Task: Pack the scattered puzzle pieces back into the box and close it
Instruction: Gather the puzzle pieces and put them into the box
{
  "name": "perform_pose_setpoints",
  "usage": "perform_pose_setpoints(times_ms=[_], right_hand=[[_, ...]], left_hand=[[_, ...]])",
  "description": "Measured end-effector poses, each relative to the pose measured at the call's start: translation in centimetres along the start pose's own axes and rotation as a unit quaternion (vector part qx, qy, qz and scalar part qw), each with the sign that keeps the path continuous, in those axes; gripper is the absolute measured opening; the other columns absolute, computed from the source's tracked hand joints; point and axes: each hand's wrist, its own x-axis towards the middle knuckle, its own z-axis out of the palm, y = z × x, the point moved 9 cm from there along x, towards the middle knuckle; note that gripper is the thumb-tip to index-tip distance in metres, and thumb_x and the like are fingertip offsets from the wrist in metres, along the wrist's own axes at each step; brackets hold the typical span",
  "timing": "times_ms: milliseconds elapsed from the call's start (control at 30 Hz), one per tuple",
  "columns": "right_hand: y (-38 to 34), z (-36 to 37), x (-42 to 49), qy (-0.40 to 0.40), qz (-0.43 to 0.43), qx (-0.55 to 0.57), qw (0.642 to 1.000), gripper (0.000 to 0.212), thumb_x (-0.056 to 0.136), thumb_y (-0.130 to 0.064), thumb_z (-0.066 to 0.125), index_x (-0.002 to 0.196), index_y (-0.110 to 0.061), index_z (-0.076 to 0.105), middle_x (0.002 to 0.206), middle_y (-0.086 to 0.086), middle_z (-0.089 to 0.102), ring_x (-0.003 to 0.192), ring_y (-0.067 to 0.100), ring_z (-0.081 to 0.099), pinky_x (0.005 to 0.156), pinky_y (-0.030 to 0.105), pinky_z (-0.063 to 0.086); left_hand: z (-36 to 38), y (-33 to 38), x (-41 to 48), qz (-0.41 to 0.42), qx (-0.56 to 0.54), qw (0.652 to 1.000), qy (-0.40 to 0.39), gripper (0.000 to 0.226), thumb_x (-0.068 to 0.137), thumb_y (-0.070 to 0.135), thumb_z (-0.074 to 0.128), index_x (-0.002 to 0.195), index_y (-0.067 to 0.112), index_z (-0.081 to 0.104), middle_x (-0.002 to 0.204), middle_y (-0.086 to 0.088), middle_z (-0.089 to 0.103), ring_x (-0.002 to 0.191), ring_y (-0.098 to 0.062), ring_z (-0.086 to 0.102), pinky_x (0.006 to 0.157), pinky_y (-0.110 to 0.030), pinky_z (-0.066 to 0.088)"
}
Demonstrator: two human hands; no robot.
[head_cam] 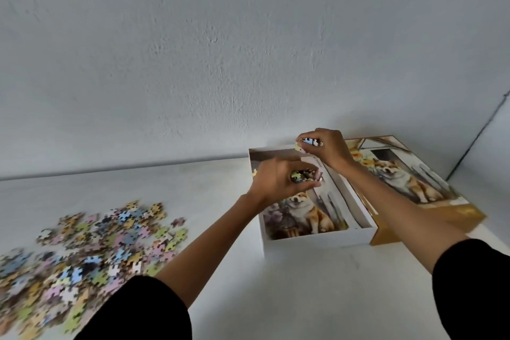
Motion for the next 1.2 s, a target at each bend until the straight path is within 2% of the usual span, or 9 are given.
perform_pose_setpoints(times_ms=[133,267,367,467,600,700,800,967,1201], right_hand=[[1.6,2.6,-0.2,-0.083,-0.001,0.047,0.995,0.02,0.083,-0.026,0.063,0.098,-0.015,0.069,0.104,0.004,0.071,0.075,0.003,0.059,0.069,0.022,0.045],[3.0,4.1,-0.4,-0.114,0.015,0.005,0.993,0.015,0.082,-0.036,0.062,0.092,-0.026,0.068,0.103,-0.008,0.07,0.096,0.01,0.062,0.092,0.037,0.043],[3.4,3.9,-0.5,-0.099,0.034,0.016,0.994,0.014,0.081,-0.037,0.063,0.09,-0.027,0.069,0.094,-0.008,0.072,0.087,0.005,0.063,0.085,0.033,0.048],[2.9,3.4,-0.6,-0.082,0.03,0.05,0.995,0.015,0.082,-0.029,0.063,0.094,-0.022,0.069,0.097,-0.003,0.072,0.09,0.01,0.065,0.079,0.031,0.051],[2.1,3.1,-0.8,-0.071,0.026,0.078,0.994,0.016,0.083,-0.02,0.063,0.097,-0.016,0.069,0.102,0.004,0.071,0.094,0.015,0.065,0.084,0.03,0.051],[1.3,3.1,-1.1,-0.065,0.031,0.075,0.995,0.016,0.084,-0.017,0.062,0.099,-0.016,0.068,0.104,0.005,0.071,0.095,0.016,0.065,0.084,0.028,0.05],[0.5,2.6,-1.2,-0.056,0.037,0.06,0.996,0.019,0.084,-0.017,0.061,0.102,-0.018,0.067,0.103,0.008,0.071,0.095,0.018,0.066,0.081,0.03,0.052],[-6.0,3.6,-2.2,-0.03,0.009,0.078,0.996,0.022,0.085,-0.013,0.06,0.107,-0.015,0.065,0.103,0.01,0.07,0.093,0.019,0.066,0.081,0.026,0.05],[-16.9,11.7,-5.6,-0.048,-0.034,0.137,0.989,0.02,0.085,-0.011,0.059,0.102,-0.018,0.066,0.092,0.0,0.069,0.089,0.017,0.065,0.084,0.032,0.05]], left_hand=[[4.1,-0.8,-0.4,-0.004,0.027,0.993,-0.111,0.034,0.078,0.046,0.064,0.1,0.021,0.071,0.096,-0.003,0.07,0.083,-0.02,0.063,0.065,-0.029,0.048],[6.2,-1.1,-0.9,0.015,0.035,0.982,-0.186,0.036,0.08,0.048,0.061,0.1,0.019,0.07,0.112,-0.004,0.063,0.099,-0.018,0.057,0.078,-0.028,0.039],[6.9,-1.0,-0.9,0.034,0.039,0.977,-0.205,0.046,0.08,0.058,0.05,0.098,0.021,0.07,0.112,-0.001,0.065,0.103,-0.017,0.058,0.084,-0.033,0.043],[6.7,-1.0,-1.0,0.044,0.042,0.977,-0.205,0.051,0.079,0.062,0.043,0.098,0.022,0.069,0.109,0.0,0.066,0.104,-0.016,0.056,0.091,-0.039,0.04],[5.5,-1.2,-1.6,0.027,0.036,0.977,-0.207,0.064,0.083,0.065,0.025,0.103,0.021,0.068,0.109,-0.004,0.063,0.104,-0.018,0.05,0.086,-0.034,0.034],[4.6,-1.7,-2.5,0.007,0.025,0.976,-0.216,0.07,0.089,0.056,0.012,0.111,0.017,0.065,0.114,-0.006,0.061,0.106,-0.019,0.048,0.09,-0.039,0.036],[3.6,-1.8,-3.0,-0.003,0.0,0.979,-0.203,0.057,0.089,0.049,0.024,0.111,0.017,0.065,0.117,-0.006,0.062,0.104,-0.019,0.053,0.086,-0.038,0.043],[-3.6,-3.7,-6.9,-0.024,-0.032,0.993,-0.108,0.034,0.09,0.041,0.045,0.105,0.019,0.067,0.107,-0.003,0.065,0.095,-0.014,0.059,0.078,-0.033,0.051],[-15.3,-12.4,-18.0,-0.16,0.02,0.986,-0.051,0.041,0.086,0.052,0.04,0.103,0.026,0.066,0.109,0.003,0.064,0.098,-0.009,0.06,0.084,-0.032,0.05]])
